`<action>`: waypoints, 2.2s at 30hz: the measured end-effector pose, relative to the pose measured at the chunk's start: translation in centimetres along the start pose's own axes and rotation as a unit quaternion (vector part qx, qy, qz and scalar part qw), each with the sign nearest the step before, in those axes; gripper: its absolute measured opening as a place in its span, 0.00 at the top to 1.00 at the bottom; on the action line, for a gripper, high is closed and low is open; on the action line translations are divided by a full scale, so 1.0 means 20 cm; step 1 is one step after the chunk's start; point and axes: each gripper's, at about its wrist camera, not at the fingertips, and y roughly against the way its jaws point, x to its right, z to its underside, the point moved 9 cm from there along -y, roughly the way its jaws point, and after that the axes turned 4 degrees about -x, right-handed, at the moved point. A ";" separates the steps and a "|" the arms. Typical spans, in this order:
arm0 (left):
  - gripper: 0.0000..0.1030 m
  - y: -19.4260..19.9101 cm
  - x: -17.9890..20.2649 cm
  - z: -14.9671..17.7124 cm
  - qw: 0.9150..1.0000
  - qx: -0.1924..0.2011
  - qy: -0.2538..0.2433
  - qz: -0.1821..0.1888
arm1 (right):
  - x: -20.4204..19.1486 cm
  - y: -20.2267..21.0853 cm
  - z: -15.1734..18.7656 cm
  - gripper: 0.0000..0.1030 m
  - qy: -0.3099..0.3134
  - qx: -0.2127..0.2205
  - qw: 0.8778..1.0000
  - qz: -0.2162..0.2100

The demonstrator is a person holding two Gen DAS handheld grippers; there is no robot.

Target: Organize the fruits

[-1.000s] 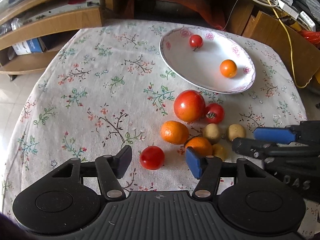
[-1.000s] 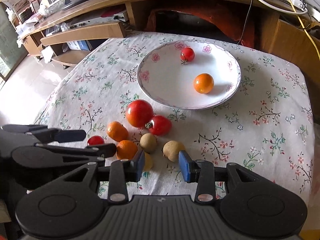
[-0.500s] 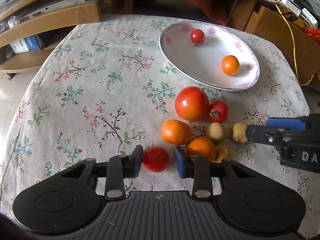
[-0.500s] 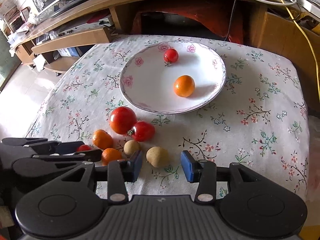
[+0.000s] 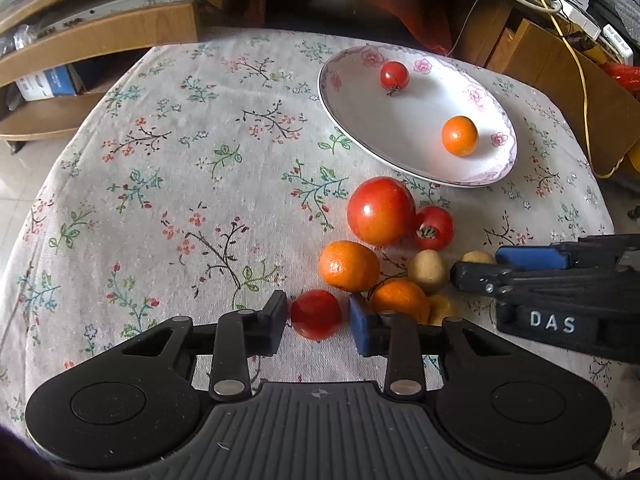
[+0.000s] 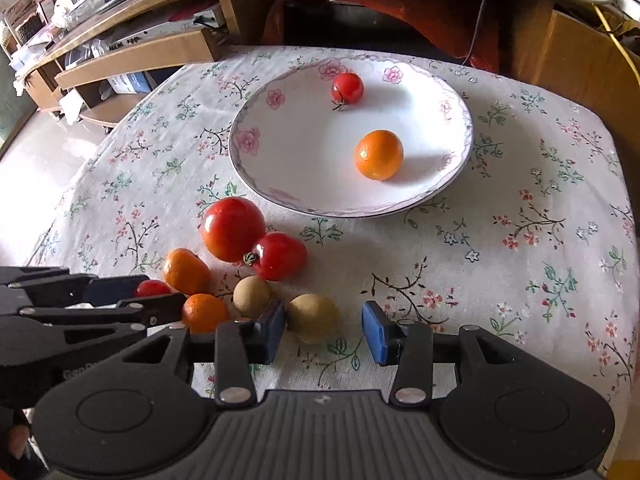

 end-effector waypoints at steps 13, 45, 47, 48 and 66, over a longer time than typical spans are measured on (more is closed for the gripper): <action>0.66 0.02 0.01 0.02 0.999 -0.001 -0.028 -0.018 | -0.03 0.05 0.05 0.70 0.042 0.002 0.999 0.016; 0.48 0.10 0.05 0.05 1.000 0.013 -0.013 0.026 | -0.01 0.14 0.30 0.70 0.053 -0.017 0.998 0.026; 0.48 0.10 0.05 0.05 0.999 0.010 -0.007 0.032 | 0.00 0.14 0.30 0.70 0.048 -0.017 0.998 0.025; 0.52 0.10 0.05 0.06 0.999 0.007 -0.004 0.037 | 0.00 0.14 0.30 0.70 0.046 -0.017 0.999 0.023; 0.62 0.03 0.10 0.04 0.999 0.000 -0.038 -0.006 | 0.00 0.13 0.30 0.70 0.049 -0.020 0.998 0.023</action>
